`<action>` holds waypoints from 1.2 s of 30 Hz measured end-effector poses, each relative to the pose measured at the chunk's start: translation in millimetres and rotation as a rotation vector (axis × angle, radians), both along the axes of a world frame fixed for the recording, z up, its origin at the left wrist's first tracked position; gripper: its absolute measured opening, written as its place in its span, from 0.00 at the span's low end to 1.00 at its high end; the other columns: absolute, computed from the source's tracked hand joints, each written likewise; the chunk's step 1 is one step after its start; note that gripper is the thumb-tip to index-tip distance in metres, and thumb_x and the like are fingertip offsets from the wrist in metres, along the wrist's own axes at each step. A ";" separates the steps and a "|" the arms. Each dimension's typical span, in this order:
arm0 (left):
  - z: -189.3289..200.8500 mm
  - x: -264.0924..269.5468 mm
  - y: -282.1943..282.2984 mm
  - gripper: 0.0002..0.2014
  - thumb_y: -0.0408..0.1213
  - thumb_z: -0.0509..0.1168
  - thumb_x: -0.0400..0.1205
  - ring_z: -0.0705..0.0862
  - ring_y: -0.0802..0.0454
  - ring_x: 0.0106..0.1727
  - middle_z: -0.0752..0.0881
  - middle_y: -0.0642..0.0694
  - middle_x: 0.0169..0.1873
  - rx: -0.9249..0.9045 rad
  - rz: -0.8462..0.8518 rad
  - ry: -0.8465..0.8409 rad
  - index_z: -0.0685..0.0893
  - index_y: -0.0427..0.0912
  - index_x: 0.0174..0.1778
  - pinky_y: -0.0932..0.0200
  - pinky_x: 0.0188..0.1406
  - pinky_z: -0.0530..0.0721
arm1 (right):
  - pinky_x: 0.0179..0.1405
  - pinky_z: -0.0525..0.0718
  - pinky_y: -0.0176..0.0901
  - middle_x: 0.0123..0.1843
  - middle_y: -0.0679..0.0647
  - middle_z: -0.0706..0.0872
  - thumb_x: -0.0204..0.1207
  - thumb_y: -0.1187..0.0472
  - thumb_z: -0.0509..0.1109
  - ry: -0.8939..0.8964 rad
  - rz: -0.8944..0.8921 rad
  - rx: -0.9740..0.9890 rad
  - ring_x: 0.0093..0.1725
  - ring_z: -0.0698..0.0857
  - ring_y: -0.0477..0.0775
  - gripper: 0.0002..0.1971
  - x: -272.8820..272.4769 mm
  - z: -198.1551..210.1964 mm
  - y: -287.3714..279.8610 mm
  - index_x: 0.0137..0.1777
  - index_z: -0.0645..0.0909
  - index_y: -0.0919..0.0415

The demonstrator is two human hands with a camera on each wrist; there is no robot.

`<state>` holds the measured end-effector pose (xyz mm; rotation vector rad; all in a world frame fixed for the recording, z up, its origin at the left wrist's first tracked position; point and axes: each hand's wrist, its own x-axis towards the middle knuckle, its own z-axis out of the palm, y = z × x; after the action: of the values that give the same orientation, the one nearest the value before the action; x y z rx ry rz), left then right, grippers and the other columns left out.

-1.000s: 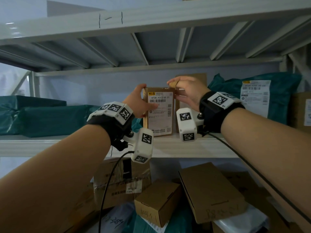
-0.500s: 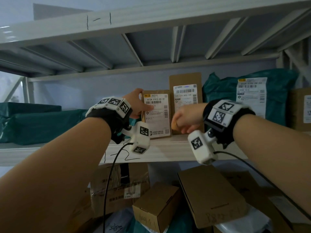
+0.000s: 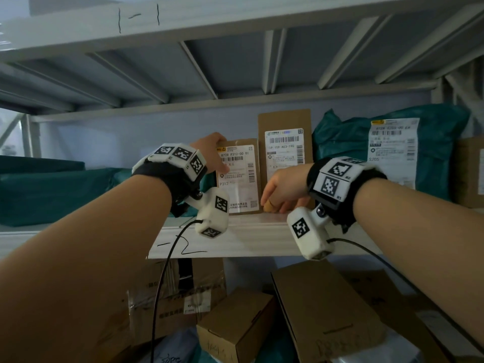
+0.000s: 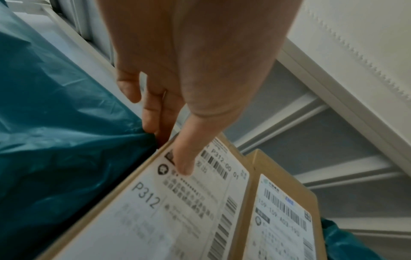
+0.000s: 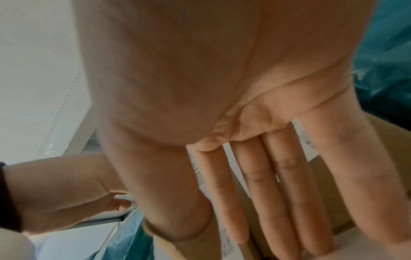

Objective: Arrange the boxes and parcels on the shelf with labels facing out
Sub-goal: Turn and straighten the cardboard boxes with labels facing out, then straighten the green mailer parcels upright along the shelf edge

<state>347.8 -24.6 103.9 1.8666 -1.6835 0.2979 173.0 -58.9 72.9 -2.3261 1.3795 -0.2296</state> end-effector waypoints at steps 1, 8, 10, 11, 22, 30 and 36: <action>0.2 0.6 -1.5 0.34 0.35 0.72 0.75 0.80 0.44 0.67 0.81 0.44 0.67 0.000 0.009 -0.011 0.67 0.45 0.76 0.58 0.53 0.71 | 0.32 0.80 0.36 0.52 0.58 0.87 0.76 0.61 0.70 0.012 0.008 -0.001 0.46 0.81 0.53 0.15 0.2 0.0 0.5 0.62 0.84 0.59; -3.5 -2.6 -12.1 0.35 0.35 0.71 0.76 0.80 0.43 0.66 0.82 0.42 0.66 0.001 0.064 -0.114 0.64 0.45 0.78 0.55 0.56 0.77 | 0.37 0.83 0.37 0.50 0.56 0.87 0.75 0.63 0.69 0.015 0.005 -0.035 0.48 0.83 0.52 0.15 0.4 -0.1 -3.9 0.62 0.84 0.60; -3.9 -3.1 -14.7 0.36 0.35 0.71 0.76 0.80 0.42 0.66 0.81 0.42 0.66 0.006 0.083 -0.124 0.62 0.46 0.79 0.55 0.57 0.78 | 0.39 0.83 0.38 0.53 0.56 0.89 0.75 0.62 0.70 0.032 0.000 -0.044 0.48 0.84 0.51 0.16 1.8 0.4 -4.9 0.63 0.84 0.59; -4.1 -3.2 -16.4 0.37 0.35 0.71 0.76 0.79 0.42 0.67 0.81 0.42 0.67 0.011 0.086 -0.123 0.61 0.46 0.79 0.54 0.57 0.78 | 0.39 0.82 0.38 0.57 0.56 0.89 0.75 0.62 0.69 0.046 -0.001 -0.034 0.46 0.84 0.50 0.17 2.6 0.9 -4.9 0.65 0.83 0.59; 8.7 0.8 -2.2 0.44 0.48 0.74 0.73 0.77 0.39 0.71 0.74 0.38 0.74 -0.035 0.083 0.129 0.58 0.44 0.81 0.49 0.66 0.76 | 0.53 0.83 0.50 0.47 0.53 0.90 0.77 0.59 0.69 -0.064 0.093 -0.153 0.52 0.88 0.57 0.11 4.7 14.7 1.5 0.58 0.84 0.57; 17.6 45.9 32.8 0.26 0.48 0.63 0.81 0.74 0.39 0.72 0.76 0.39 0.72 -0.091 0.222 0.097 0.77 0.38 0.72 0.49 0.72 0.70 | 0.60 0.85 0.58 0.46 0.56 0.87 0.79 0.59 0.67 -0.205 0.125 -0.201 0.57 0.88 0.64 0.16 43.5 21.6 3.4 0.65 0.78 0.62; 12.0 114.8 48.2 0.25 0.49 0.68 0.78 0.80 0.40 0.57 0.79 0.38 0.67 0.113 0.307 0.105 0.78 0.39 0.68 0.57 0.39 0.76 | 0.52 0.87 0.55 0.56 0.59 0.89 0.75 0.51 0.70 -0.115 0.010 -0.157 0.55 0.88 0.62 0.24 95.0 24.1 6.2 0.68 0.76 0.63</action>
<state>462.6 23.6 115.8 2.1875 -1.3681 0.2265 268.1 -52.6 97.1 -2.4033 1.3357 -0.4770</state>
